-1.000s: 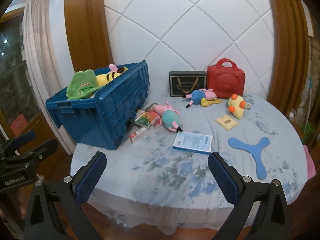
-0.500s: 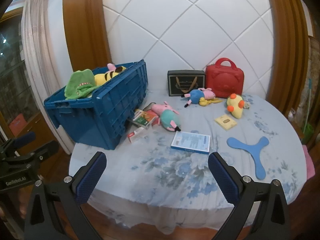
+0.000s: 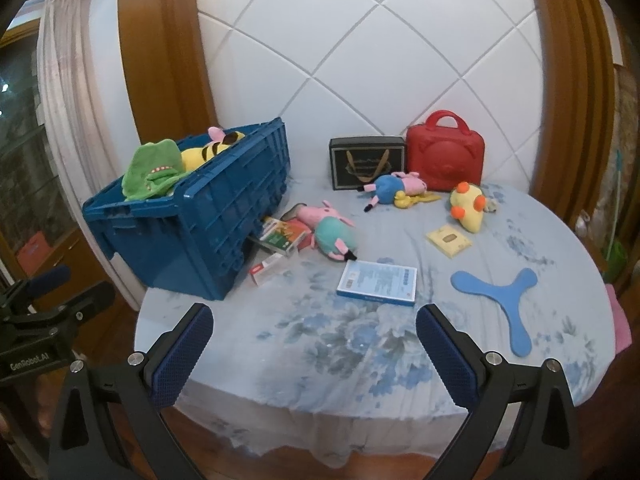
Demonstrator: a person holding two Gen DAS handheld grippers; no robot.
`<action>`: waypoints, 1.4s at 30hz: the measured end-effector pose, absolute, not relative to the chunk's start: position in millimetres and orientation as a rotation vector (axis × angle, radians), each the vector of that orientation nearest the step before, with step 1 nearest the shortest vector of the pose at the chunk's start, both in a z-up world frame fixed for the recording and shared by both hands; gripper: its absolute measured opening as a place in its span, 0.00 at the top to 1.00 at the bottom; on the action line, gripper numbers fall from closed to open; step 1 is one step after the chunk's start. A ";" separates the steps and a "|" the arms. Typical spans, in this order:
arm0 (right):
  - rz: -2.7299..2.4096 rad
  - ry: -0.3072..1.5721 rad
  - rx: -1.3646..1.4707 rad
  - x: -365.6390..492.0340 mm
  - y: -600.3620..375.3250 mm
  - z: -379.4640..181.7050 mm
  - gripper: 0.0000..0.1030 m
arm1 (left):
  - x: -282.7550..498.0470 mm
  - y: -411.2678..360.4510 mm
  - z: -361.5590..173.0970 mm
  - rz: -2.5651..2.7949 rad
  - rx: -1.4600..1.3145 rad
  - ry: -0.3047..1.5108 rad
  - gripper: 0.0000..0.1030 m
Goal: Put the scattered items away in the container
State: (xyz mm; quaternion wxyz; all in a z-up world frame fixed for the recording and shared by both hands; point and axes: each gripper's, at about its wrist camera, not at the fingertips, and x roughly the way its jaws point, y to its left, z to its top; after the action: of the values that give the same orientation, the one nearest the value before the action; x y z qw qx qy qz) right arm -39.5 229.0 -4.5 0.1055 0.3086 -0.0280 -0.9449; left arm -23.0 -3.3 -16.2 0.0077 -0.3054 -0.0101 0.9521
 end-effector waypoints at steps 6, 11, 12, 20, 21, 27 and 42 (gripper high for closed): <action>-2.781 -0.088 0.925 -44.3 235.8 -8.2 0.00 | -28.7 5.0 -18.8 2.972 -0.965 -0.020 0.00; -2.778 -0.089 0.936 -49.5 240.2 -10.4 0.00 | -34.0 10.5 -22.1 2.966 -0.976 -0.020 0.00; -2.778 -0.089 0.939 -50.6 241.1 -10.9 0.00 | -35.8 11.2 -23.1 2.962 -0.980 -0.024 0.00; -2.771 -0.101 0.963 -60.5 255.1 -17.9 0.00 | -50.8 27.7 -33.4 2.939 -1.031 -0.030 0.00; -2.769 -0.104 0.967 -62.8 258.0 -19.1 0.00 | -53.2 31.2 -35.3 2.931 -1.041 -0.031 0.00; -2.757 -0.119 0.981 -79.3 280.6 -30.8 0.00 | -76.3 51.4 -51.5 2.912 -1.117 -0.053 0.00; -2.628 -0.230 1.143 -197.8 390.6 -92.8 0.00 | -172.5 113.5 -118.7 2.890 -1.414 -0.192 0.00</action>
State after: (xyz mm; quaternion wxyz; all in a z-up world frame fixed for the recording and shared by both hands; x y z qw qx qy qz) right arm -197.8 390.6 -92.8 0.1328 0.3941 -0.0792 -0.9060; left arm -172.5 113.5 -118.7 -0.0410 -0.4384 -0.0596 0.8959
